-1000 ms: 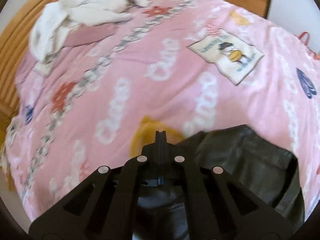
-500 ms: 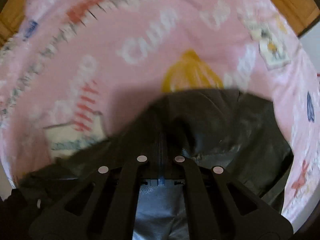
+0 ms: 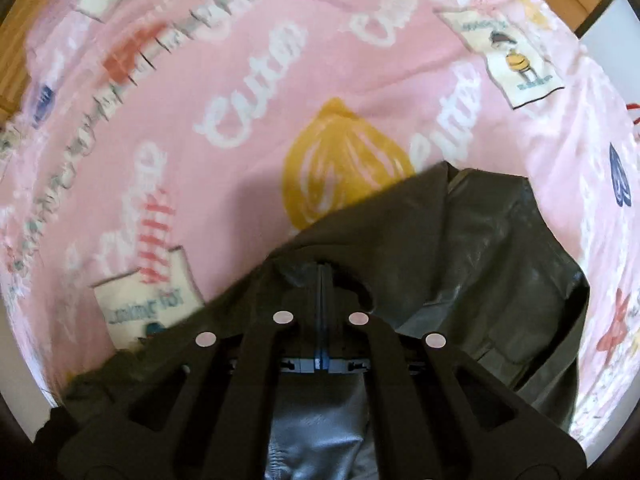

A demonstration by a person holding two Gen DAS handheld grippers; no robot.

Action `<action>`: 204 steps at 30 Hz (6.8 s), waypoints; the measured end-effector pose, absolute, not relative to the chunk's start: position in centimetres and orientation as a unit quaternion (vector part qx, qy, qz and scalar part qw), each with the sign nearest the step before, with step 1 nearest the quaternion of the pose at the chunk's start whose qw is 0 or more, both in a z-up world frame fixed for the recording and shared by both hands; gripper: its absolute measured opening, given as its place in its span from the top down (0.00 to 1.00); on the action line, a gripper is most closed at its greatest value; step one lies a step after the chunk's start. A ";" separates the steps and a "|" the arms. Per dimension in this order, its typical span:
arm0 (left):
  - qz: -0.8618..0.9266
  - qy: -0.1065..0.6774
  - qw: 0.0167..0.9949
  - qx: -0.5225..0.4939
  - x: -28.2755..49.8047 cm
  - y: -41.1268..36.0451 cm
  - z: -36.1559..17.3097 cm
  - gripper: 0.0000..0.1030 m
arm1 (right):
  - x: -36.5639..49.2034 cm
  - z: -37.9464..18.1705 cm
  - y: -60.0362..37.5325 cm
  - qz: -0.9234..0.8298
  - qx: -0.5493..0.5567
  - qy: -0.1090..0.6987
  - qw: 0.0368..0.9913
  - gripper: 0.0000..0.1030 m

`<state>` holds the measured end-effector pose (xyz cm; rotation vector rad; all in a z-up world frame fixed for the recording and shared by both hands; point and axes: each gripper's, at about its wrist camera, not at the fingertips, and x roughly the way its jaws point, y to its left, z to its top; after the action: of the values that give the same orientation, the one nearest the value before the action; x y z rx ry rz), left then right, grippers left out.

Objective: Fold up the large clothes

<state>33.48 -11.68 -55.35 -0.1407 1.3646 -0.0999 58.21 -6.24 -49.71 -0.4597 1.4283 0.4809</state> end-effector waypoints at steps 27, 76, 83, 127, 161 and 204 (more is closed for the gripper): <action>-0.121 0.605 0.783 0.077 40.6 -21.0 -43.4 0.32 | 24.9 -37.9 -51.7 -0.145 0.300 0.498 0.800 0.46; -0.092 0.669 0.733 0.077 42.4 -29.0 -49.8 0.47 | 14.0 -42.5 -78.4 -0.256 0.474 0.289 0.791 0.93; -0.044 0.661 0.740 0.114 41.6 -22.3 -50.1 0.52 | 18.9 -31.3 -70.3 -0.167 0.373 0.256 0.876 0.93; 0.024 0.703 0.706 -0.084 34.4 17.8 -52.9 0.88 | 28.5 -49.9 -8.0 0.305 0.083 0.624 0.714 0.84; 0.035 0.751 0.660 0.017 32.9 -0.7 -57.2 0.93 | 56.2 -48.6 -38.8 0.001 -0.010 0.700 0.714 0.38; 0.026 0.743 0.664 0.083 29.7 -4.3 -57.8 0.94 | 55.2 -50.2 -39.6 -0.084 -0.019 0.690 0.718 0.72</action>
<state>29.70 -4.26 -57.75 0.1870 1.6788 0.0582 55.22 -39.56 -50.21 -0.0428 1.5268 -0.1855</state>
